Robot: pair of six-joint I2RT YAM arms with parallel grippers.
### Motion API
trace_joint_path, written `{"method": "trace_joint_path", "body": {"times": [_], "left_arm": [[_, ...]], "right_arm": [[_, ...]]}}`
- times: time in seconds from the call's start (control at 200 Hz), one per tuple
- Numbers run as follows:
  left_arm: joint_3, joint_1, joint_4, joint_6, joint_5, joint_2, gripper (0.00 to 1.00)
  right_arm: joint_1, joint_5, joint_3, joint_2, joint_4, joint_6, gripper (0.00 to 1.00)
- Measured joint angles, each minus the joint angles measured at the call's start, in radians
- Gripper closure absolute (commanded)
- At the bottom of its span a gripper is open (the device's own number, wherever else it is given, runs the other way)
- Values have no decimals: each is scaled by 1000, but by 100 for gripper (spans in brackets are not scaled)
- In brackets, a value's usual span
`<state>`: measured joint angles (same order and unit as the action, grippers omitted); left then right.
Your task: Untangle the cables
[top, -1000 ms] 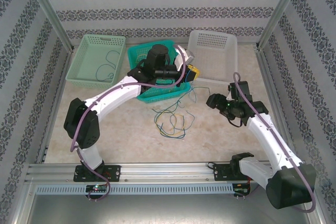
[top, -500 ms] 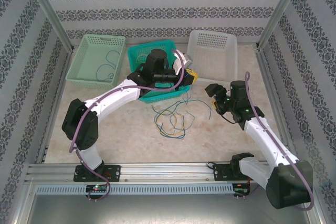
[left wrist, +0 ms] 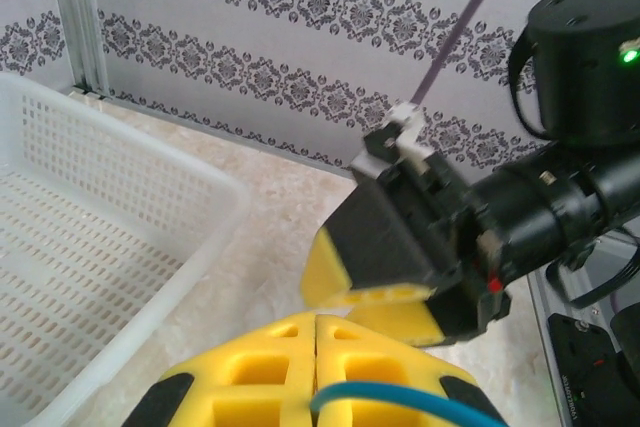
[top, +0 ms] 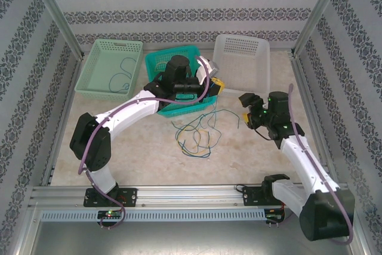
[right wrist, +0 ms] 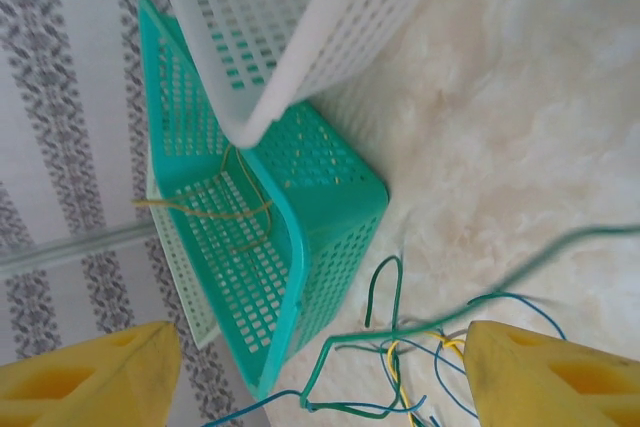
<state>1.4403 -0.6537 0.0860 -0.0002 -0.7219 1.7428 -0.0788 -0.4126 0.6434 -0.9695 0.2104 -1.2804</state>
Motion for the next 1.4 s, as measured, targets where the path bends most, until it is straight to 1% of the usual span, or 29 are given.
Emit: {"method": "trace_joint_path", "body": {"times": [0.13,0.325,0.629,0.689,0.739,0.774,0.814,0.844,0.849,0.889,0.929,1.099,1.229,1.329,1.404], "left_arm": [[13,0,-11,5,0,3,100],[27,0,-11,4,-2,7,100],[26,-23,-10,4,-11,9,100],[26,-26,-9,3,-11,9,100],[26,-27,-3,1,-15,9,100],[26,-27,-1,-1,-18,8,100],[24,-27,4,-3,-21,7,100],[21,-27,6,-4,-24,4,100],[19,-27,6,-5,-25,3,100],[10,-27,9,-5,-26,-3,100],[-1,-27,8,-4,-25,-14,100],[-47,-27,-36,11,21,-97,100],[-81,-19,-60,21,72,-193,100],[-113,6,-79,22,104,-288,100],[-122,41,-95,22,135,-364,100]], "right_arm": [[6,-24,3,13,26,3,26],[-90,-24,-23,-11,-16,-41,26],[-166,-15,-42,-201,-209,-139,26],[-177,-14,-34,-241,-240,-148,28],[-182,-13,-26,-278,-269,-153,34],[-186,-11,-18,-305,-286,-154,44],[-187,-5,-11,-332,-307,-158,58],[-187,0,-5,-349,-319,-154,72],[-187,2,-5,-351,-319,-156,72],[-187,8,4,-368,-327,-157,88],[-187,14,16,-378,-327,-150,100],[-182,47,77,-351,-286,-87,100],[-147,82,151,-266,-173,10,100],[-109,108,232,-212,-76,104,100],[-89,118,278,-189,-24,164,100]]}}
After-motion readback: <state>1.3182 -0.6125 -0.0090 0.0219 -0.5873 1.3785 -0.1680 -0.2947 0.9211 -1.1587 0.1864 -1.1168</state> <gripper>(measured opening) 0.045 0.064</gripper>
